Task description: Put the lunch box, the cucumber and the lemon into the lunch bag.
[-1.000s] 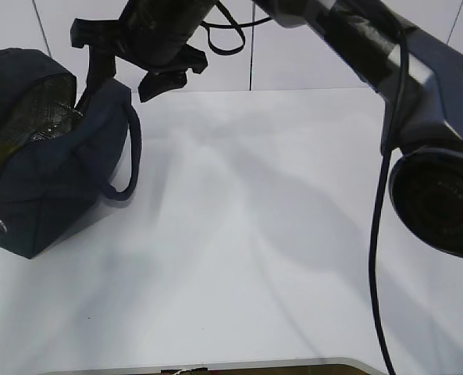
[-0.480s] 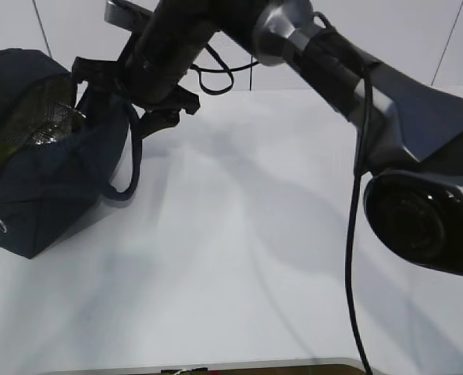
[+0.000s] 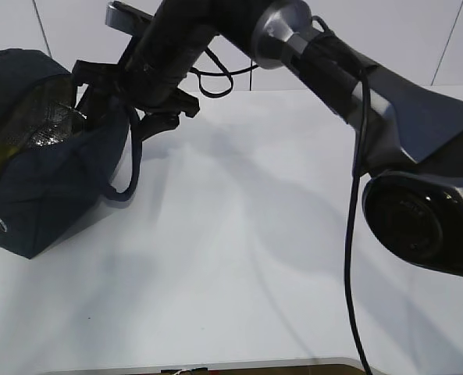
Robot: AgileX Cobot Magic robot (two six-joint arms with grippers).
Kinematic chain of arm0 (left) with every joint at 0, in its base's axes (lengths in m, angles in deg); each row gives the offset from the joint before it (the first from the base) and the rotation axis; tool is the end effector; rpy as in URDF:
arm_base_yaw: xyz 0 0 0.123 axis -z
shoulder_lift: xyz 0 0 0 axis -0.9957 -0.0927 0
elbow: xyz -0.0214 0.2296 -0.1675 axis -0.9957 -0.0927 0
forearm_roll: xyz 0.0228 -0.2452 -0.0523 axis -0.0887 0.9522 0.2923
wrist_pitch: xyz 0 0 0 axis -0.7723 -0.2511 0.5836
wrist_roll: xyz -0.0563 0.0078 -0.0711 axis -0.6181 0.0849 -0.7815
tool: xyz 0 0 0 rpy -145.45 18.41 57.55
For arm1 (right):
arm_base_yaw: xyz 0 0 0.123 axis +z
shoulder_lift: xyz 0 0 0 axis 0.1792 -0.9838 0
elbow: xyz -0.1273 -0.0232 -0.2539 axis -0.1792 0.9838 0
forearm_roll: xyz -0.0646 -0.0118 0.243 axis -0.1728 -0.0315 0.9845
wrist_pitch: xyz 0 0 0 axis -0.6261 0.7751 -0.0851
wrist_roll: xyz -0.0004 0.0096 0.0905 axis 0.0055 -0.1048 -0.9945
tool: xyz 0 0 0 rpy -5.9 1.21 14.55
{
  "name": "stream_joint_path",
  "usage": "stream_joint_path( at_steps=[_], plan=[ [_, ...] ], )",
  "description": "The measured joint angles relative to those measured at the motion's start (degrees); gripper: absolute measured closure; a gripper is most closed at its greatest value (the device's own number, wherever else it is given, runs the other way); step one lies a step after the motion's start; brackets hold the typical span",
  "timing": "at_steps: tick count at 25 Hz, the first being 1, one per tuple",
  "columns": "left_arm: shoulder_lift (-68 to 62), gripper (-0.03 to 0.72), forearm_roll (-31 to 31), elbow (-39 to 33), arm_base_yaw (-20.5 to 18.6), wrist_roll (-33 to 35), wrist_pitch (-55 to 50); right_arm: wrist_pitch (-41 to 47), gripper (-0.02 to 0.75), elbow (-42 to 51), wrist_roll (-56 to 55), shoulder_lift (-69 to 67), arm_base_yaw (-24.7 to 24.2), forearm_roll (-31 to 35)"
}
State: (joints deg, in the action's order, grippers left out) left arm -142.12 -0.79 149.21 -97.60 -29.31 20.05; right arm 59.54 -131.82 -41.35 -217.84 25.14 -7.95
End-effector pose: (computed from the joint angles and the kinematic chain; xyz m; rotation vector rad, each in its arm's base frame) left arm 0.3590 0.0317 0.3037 -0.0626 2.6245 -0.6919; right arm 0.4241 0.3401 0.2550 -0.4102 2.6631 0.8107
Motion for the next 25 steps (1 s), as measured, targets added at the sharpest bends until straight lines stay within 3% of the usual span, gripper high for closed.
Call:
stream_joint_path(
  at_steps=[7, 21, 25],
  plan=[
    [0.00, 0.699, 0.00, 0.00, 0.00, 0.00, -0.10, 0.00, 0.183, 0.00, -0.10, 0.00, 0.00, 0.00],
    [0.00, 0.699, 0.44, 0.00, 0.00, 0.00, -1.29, -3.03, 0.486, 0.00, -0.10, 0.00, 0.00, -0.39],
    [0.00, 0.699, 1.74, 0.00, 0.00, 0.00, -1.61, -3.04, 0.518, 0.00, 0.01, 0.00, 0.00, -0.62]
  ],
)
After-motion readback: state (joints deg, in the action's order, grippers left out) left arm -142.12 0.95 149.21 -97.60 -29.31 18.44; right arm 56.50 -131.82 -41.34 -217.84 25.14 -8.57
